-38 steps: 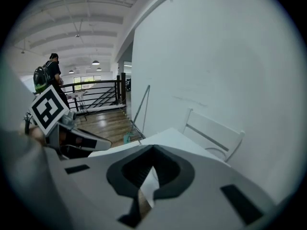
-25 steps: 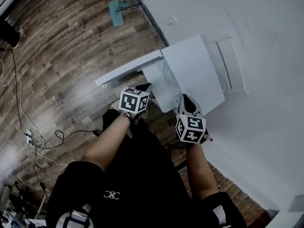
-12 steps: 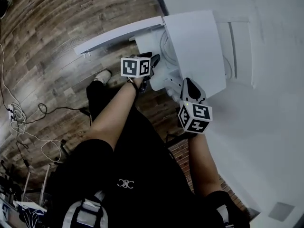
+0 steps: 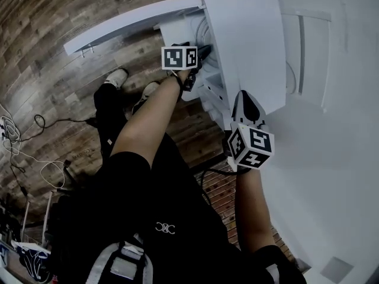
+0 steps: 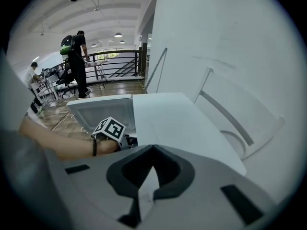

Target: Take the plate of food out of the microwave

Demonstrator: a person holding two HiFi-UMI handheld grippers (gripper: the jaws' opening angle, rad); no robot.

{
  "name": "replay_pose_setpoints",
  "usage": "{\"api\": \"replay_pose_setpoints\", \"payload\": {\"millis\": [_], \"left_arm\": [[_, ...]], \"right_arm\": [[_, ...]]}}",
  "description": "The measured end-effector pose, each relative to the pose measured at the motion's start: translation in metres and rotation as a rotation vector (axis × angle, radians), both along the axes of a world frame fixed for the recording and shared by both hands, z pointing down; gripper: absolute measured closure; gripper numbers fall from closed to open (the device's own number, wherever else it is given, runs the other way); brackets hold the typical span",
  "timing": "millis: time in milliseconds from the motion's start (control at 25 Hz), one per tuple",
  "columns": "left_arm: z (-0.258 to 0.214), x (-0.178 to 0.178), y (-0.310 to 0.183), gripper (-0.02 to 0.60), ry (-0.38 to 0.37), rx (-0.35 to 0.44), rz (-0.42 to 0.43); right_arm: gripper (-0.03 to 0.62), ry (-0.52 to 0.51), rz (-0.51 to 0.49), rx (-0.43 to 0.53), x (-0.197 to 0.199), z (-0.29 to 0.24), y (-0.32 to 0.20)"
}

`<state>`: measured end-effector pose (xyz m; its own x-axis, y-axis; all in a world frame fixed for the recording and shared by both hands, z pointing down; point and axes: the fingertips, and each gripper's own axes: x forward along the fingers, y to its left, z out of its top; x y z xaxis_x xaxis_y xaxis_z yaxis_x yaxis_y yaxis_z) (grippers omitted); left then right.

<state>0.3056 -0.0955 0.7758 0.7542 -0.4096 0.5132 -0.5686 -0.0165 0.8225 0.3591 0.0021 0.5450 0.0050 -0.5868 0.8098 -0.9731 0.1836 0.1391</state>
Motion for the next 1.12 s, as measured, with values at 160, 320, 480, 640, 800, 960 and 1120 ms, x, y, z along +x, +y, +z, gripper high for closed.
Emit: {"api": "replay_pose_setpoints", "payload": {"millis": [160, 320, 480, 640, 800, 960, 1120], "left_arm": [[0.020, 0.018, -0.003, 0.221, -0.065, -0.032, 0.016], [0.031, 0.026, -0.008, 0.212, -0.121, -0.050, 0.006], [0.043, 0.023, -0.006, 0.213, -0.203, -0.077, 0.030], [0.053, 0.020, 0.005, 0.215, -0.165, -0.156, 0.004], [0.049, 0.011, 0.011, 0.310, -0.048, -0.215, -0.060], [0.035, 0.004, 0.016, 0.475, 0.046, -0.193, -0.091], [0.028, 0.002, 0.019, 0.543, 0.133, -0.190, -0.092]], "right_arm": [[0.580, 0.006, 0.015, -0.002, 0.010, 0.004, 0.002], [0.580, 0.014, 0.032, -0.008, 0.022, 0.006, 0.007], [0.580, 0.011, 0.055, -0.014, 0.031, 0.008, 0.013], [0.580, 0.007, 0.059, -0.017, 0.033, 0.009, 0.015], [0.580, -0.003, 0.053, -0.006, 0.027, 0.009, 0.010], [0.580, -0.013, 0.051, 0.003, 0.021, 0.006, 0.007], [0.580, -0.022, 0.046, 0.008, 0.012, 0.005, 0.004]]}}
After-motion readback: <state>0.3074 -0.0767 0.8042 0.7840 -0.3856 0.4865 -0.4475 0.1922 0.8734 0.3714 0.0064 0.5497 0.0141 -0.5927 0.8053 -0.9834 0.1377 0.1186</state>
